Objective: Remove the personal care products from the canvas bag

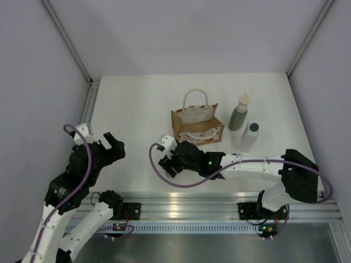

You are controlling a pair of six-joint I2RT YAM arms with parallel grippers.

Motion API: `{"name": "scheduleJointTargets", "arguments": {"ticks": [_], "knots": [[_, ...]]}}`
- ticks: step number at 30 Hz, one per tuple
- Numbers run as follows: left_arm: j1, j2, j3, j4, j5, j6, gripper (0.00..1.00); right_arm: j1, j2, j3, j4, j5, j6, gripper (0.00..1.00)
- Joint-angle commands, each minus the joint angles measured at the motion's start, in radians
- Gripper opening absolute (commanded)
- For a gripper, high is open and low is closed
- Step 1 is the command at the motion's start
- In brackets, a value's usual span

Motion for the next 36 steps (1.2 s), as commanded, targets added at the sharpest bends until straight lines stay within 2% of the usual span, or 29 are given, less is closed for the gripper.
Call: {"name": "scheduleJointTargets", "arguments": {"ticks": [1, 2, 3, 6, 10, 14, 18, 20, 25, 30, 36], "knots": [[0.005, 0.003, -0.006, 0.051, -0.009, -0.005, 0.98, 0.031, -0.083, 0.027, 0.088, 0.025, -0.027, 0.69], [0.005, 0.003, -0.006, 0.051, -0.009, -0.005, 0.98, 0.030, -0.091, 0.030, 0.085, 0.029, -0.027, 0.74], [0.005, 0.005, -0.006, 0.051, -0.011, -0.005, 0.98, 0.030, -0.108, 0.031, 0.079, 0.032, -0.028, 0.87], [0.007, 0.009, -0.006, 0.051, -0.011, -0.005, 0.98, 0.030, -0.149, 0.036, 0.063, 0.043, -0.034, 0.95], [0.007, 0.015, -0.006, 0.051, -0.015, -0.003, 0.98, 0.030, -0.218, 0.045, 0.022, 0.115, -0.028, 0.98], [0.005, 0.063, -0.002, 0.054, -0.041, 0.006, 0.98, 0.025, -0.301, 0.077, -0.099, 0.363, 0.010, 1.00], [0.005, 0.123, 0.007, 0.054, -0.058, 0.013, 0.98, -0.010, -0.386, 0.088, -0.240, 0.529, 0.087, 0.99], [0.007, 0.149, 0.013, 0.056, -0.075, 0.017, 0.98, -0.039, -0.456, 0.082, -0.321, 0.560, 0.142, 1.00], [0.007, 0.173, 0.012, 0.065, -0.126, 0.018, 0.98, -0.226, -0.579, 0.073, -0.509, 0.560, 0.238, 0.99], [0.007, 0.176, 0.010, 0.088, -0.217, 0.041, 0.98, -0.362, -0.723, 0.089, -0.719, 0.600, 0.269, 1.00], [0.005, 0.163, 0.047, 0.083, -0.218, 0.119, 0.98, -0.387, -0.864, 0.148, -0.915, 0.680, 0.298, 1.00]]}}
